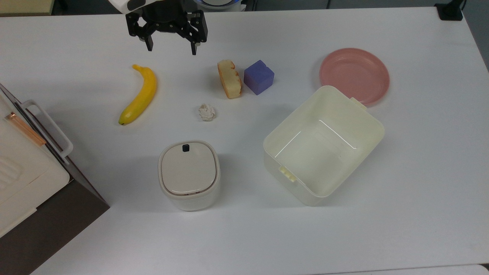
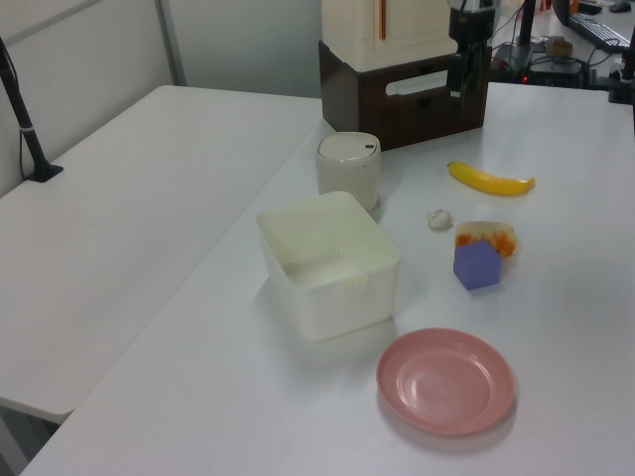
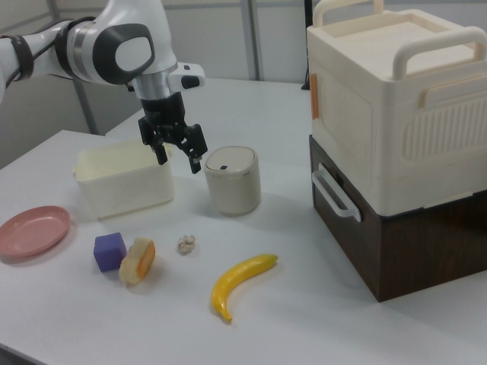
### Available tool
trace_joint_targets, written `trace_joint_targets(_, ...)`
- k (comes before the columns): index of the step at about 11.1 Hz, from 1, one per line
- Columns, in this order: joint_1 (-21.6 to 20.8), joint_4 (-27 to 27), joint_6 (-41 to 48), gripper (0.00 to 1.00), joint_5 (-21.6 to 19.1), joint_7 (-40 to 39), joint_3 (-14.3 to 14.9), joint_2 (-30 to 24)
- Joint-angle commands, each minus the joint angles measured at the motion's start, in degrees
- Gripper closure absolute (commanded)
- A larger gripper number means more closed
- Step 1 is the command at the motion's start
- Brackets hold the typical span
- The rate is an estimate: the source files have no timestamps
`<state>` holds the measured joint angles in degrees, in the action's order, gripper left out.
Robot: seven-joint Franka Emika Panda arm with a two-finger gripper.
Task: Open the trash can
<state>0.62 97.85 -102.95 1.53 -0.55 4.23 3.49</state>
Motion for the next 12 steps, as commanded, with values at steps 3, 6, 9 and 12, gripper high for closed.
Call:
trace_joint_targets(3, -0.4, 0.3, 1.0, 0.00, 1.4, 1.2, -0.5, -0.4)
trace_joint_targets(6, -0.5, 0.6, 1.0, 0.00, 1.4, 1.2, -0.6, -0.2)
trace_joint_targets(9, -0.4, 0.5, 1.0, 0.00, 1.4, 1.2, -0.6, -0.2)
trace_joint_targets(12, -0.4, 0.2, 1.0, 0.00, 1.4, 1.1, -0.6, 0.4)
